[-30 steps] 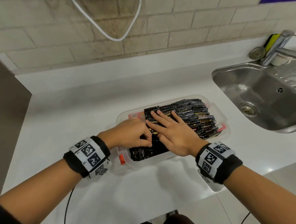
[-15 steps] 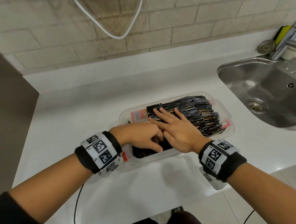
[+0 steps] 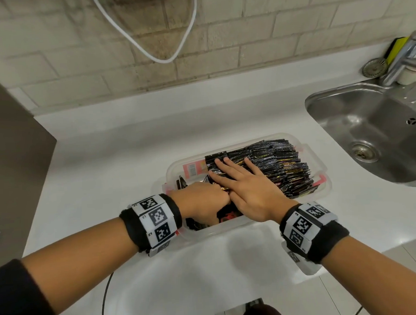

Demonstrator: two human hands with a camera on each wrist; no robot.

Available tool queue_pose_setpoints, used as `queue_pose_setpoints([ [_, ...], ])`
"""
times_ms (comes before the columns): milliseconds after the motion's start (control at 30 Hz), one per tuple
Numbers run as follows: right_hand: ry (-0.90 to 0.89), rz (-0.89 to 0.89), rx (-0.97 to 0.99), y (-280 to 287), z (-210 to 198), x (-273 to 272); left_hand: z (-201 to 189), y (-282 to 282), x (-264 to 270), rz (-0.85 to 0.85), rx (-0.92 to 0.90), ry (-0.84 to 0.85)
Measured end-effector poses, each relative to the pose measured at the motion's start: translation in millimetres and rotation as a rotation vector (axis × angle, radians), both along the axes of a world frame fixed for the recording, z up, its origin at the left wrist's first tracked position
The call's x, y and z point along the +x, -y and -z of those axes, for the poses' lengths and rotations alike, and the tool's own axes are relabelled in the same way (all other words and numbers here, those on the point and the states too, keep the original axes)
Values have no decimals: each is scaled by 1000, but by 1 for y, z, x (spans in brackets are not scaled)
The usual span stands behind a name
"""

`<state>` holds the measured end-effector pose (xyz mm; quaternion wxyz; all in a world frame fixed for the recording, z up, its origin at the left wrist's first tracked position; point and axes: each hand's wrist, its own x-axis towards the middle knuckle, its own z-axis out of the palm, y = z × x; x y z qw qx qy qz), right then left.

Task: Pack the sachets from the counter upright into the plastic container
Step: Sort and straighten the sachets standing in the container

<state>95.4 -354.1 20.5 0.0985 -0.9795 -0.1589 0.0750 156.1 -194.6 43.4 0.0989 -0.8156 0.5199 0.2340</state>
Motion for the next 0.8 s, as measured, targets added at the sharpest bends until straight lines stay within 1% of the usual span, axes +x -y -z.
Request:
queue_pose_setpoints([
  [67,-2,0,6,0,0,0,4,-1,-3,-3,-20,56],
  [167,0,5,18,1,0,0,9,-3,-7,-27,-73,84],
  [267,1,6,24,1,0,0,11,-6,-7,-31,-144,74],
  [400,6,8,24,1,0,-1,8,-10,-5,28,-175,23],
  [567,11,10,42,1,-2,-2,1,-19,0,114,-216,142],
  [700,15,16,51,1,-1,-2,-2,-25,2,153,-248,198],
  [800,17,16,52,1,0,-2,-1,-29,6,245,-267,288],
])
